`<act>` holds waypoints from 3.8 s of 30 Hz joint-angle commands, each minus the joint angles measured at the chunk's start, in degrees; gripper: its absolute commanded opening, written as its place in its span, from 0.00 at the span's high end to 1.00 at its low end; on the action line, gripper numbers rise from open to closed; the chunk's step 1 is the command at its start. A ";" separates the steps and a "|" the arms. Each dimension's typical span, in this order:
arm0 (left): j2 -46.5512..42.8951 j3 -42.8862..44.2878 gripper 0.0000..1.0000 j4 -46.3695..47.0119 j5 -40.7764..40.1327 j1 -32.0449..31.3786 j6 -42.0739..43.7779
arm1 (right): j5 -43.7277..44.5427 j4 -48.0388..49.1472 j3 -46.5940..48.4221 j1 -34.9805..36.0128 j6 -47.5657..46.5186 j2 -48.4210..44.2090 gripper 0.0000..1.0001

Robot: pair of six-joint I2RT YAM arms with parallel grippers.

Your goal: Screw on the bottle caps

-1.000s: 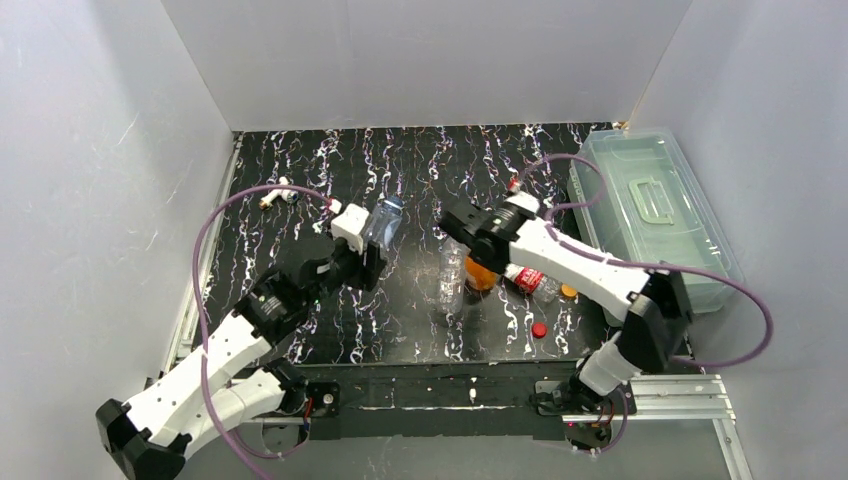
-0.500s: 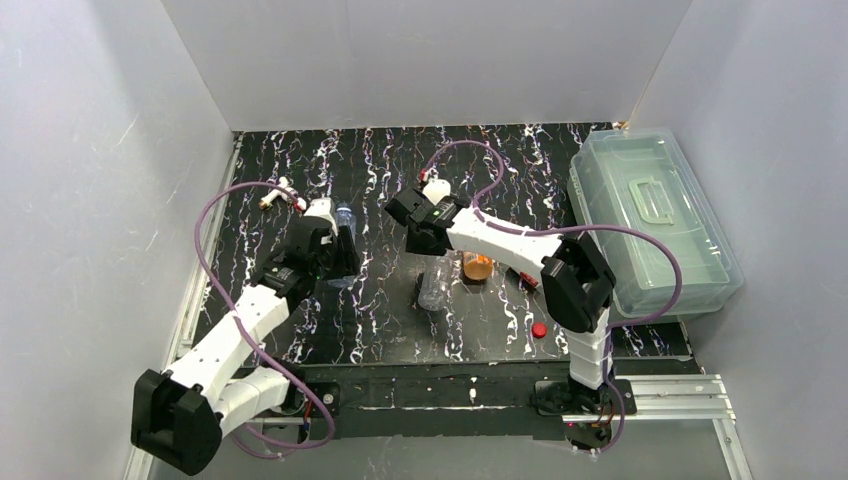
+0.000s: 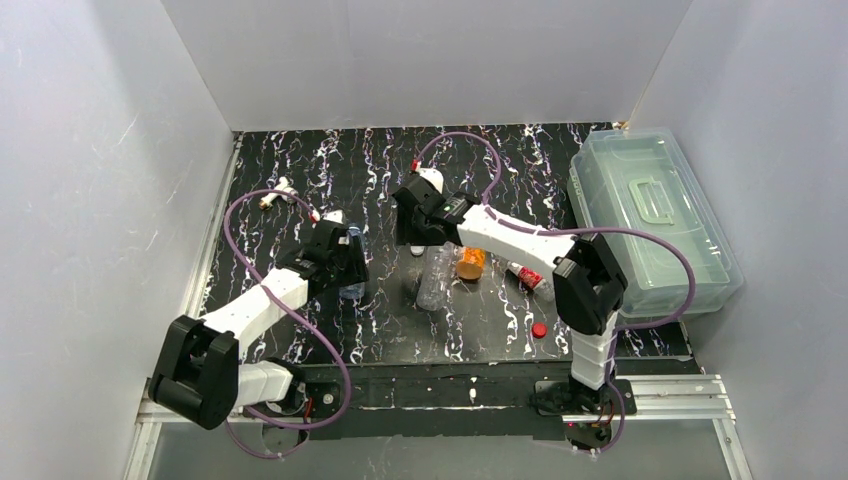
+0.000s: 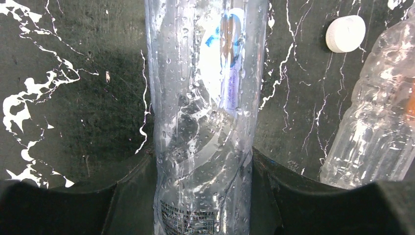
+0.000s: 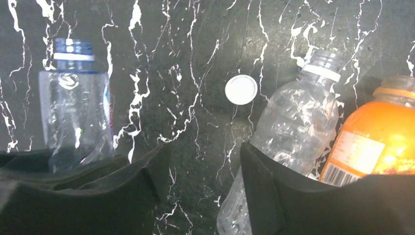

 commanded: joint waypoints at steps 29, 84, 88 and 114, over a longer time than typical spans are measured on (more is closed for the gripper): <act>-4.28 5.28 1.00 -3.27 0.03 1.20 3.99 | 1.03 -5.75 19.16 -12.11 -12.95 15.62 0.56; 14.11 11.83 1.00 13.34 19.40 8.65 9.23 | -53.87 31.22 3.79 -15.31 6.53 16.07 0.99; 14.24 10.98 1.00 10.15 17.83 9.88 8.02 | -52.87 33.55 2.34 -15.35 7.42 14.64 0.99; 20.76 13.29 1.00 7.68 19.34 9.70 8.26 | -44.66 24.23 16.00 -12.18 7.05 31.58 0.73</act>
